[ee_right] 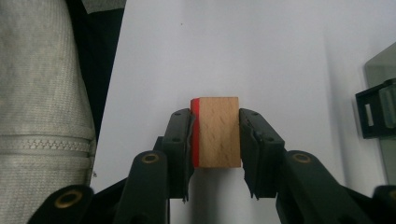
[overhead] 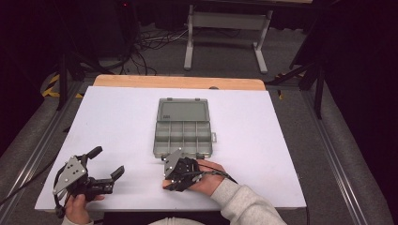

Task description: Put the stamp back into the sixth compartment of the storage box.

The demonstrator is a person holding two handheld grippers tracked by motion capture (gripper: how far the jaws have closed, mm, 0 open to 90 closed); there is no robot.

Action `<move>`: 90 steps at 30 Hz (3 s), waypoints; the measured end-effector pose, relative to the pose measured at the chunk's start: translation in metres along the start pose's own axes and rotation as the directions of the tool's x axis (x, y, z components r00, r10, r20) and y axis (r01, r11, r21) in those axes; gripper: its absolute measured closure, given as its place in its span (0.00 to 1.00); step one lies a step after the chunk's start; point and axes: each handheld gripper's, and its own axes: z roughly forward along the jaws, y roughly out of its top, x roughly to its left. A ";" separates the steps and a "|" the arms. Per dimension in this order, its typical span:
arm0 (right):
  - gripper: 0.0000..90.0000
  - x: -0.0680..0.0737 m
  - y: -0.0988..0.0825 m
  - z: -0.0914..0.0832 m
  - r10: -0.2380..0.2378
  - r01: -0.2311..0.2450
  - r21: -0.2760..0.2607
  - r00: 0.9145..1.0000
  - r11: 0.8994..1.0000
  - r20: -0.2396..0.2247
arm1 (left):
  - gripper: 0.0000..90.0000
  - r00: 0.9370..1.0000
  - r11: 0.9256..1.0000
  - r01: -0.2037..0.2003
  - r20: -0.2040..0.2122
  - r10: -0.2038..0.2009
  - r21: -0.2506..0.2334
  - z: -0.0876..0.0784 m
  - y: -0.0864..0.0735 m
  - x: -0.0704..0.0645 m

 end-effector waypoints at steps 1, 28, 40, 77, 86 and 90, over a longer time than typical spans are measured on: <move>0.74 0.000 0.000 -0.001 0.001 -0.001 -0.007 1.000 1.000 0.005 | 0.01 1.000 1.000 0.000 0.000 0.000 0.000 0.000 0.000 0.000; 0.74 -0.002 0.015 -0.031 -0.020 0.024 -0.082 0.998 0.996 0.052 | 0.01 1.000 1.000 -0.002 0.002 0.002 0.000 0.000 0.000 0.000; 0.74 -0.006 0.018 -0.042 -0.015 0.020 -0.115 0.999 0.993 0.050 | 0.01 1.000 1.000 -0.002 0.003 0.002 0.001 0.000 0.000 0.000; 0.74 -0.032 0.021 -0.061 0.019 -0.004 -0.139 0.994 0.990 0.103 | 0.01 1.000 1.000 0.001 0.002 -0.001 0.001 0.000 0.000 0.000; 0.74 -0.042 0.017 -0.061 0.031 -0.011 -0.139 0.989 0.990 0.141 | 0.01 1.000 1.000 0.001 0.002 -0.001 0.001 0.000 0.000 0.000; 0.74 -0.047 0.015 -0.062 0.035 -0.013 -0.141 0.987 0.990 0.155 | 0.01 1.000 1.000 0.001 0.002 -0.001 0.002 0.000 0.000 0.000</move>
